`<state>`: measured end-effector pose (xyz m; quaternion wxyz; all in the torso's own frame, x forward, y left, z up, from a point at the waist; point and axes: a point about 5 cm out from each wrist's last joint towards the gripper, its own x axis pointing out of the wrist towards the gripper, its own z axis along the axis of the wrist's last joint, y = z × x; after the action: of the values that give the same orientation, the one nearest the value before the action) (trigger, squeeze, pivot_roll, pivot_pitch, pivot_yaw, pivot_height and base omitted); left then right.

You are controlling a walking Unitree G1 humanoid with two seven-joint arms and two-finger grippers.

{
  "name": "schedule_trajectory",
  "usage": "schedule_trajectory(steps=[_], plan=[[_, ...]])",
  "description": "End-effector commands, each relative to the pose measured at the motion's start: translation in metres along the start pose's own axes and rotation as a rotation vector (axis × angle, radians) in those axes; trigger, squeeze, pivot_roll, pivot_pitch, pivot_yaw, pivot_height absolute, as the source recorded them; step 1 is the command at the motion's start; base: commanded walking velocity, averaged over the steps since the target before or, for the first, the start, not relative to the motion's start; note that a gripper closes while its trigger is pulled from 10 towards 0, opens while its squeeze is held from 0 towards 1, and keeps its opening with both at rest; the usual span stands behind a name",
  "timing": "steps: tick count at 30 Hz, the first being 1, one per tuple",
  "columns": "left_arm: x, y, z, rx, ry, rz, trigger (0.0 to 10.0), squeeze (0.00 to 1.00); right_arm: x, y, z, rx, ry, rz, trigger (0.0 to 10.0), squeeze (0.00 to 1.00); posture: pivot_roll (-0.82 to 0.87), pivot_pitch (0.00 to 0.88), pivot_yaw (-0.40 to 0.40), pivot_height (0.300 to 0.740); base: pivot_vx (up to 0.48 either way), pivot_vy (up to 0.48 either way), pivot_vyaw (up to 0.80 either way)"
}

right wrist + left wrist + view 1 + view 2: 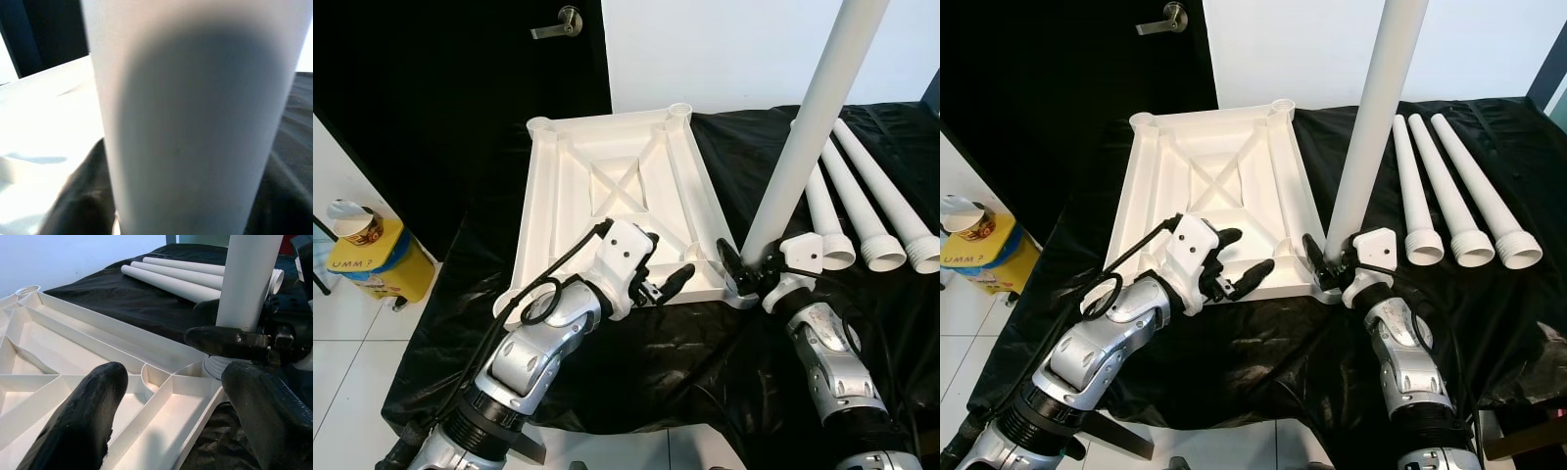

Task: Building children table

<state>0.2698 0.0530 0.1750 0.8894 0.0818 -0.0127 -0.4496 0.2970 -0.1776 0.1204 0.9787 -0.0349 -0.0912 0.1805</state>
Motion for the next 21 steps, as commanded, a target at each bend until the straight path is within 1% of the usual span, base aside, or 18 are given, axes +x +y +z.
schedule_trajectory(steps=[1,6,7,8,14,15,16,18,20,21], plan=[[0.001,-0.006,-0.003,0.002,0.022,-0.117,10.0,0.0,-0.003,0.004,-0.007,0.014,0.025,0.023,0.0,0.0,-0.03,0.016,0.046,0.74,0.0,0.0,0.0],[0.001,-0.007,-0.003,0.002,0.023,-0.12,10.0,0.0,-0.005,0.005,-0.01,0.02,0.034,0.025,0.0,0.0,-0.03,0.021,0.049,0.74,0.0,0.0,0.0],[0.001,-0.007,-0.003,0.002,0.024,-0.122,10.0,0.0,-0.006,0.005,-0.011,0.021,0.04,0.023,8.2,0.0,-0.03,0.026,0.051,0.74,0.0,0.0,0.0],[0.001,-0.007,-0.003,0.001,0.024,-0.124,10.0,0.0,-0.007,0.005,-0.012,0.023,0.046,0.016,10.0,0.0,-0.03,0.026,0.051,0.74,0.0,0.0,0.0],[0.001,-0.008,-0.004,-0.001,0.027,-0.125,10.0,0.0,-0.009,0.004,-0.013,0.031,0.057,-0.014,10.0,0.0,-0.03,0.029,0.05,0.74,0.0,0.0,0.0],[0.001,-0.008,-0.004,-0.001,0.027,-0.125,10.0,0.0,-0.009,0.004,-0.014,0.025,0.064,-0.035,10.0,0.0,-0.03,0.03,0.049,0.74,0.0,0.0,0.0],[0.001,-0.008,-0.004,-0.003,0.028,-0.123,10.0,0.0,-0.009,0.004,-0.016,0.012,0.088,-0.09,10.0,0.0,-0.03,0.031,0.047,0.74,0.0,0.0,0.0],[0.001,-0.008,-0.004,-0.003,0.028,-0.122,10.0,0.0,-0.009,0.004,-0.017,0.009,0.094,-0.103,10.0,0.0,-0.03,0.031,0.047,0.74,0.0,0.0,0.0],[0.0,-0.008,-0.004,-0.005,0.028,-0.12,10.0,0.0,-0.008,0.006,-0.019,0.029,0.107,-0.168,10.0,0.0,-0.03,0.032,0.045,0.74,0.0,0.0,0.0],[0.0,-0.008,-0.004,-0.005,0.028,-0.12,10.0,0.0,-0.008,0.006,-0.019,0.029,0.107,-0.168,10.0,0.0,-0.03,0.032,0.045,0.74,0.0,0.0,0.0]])
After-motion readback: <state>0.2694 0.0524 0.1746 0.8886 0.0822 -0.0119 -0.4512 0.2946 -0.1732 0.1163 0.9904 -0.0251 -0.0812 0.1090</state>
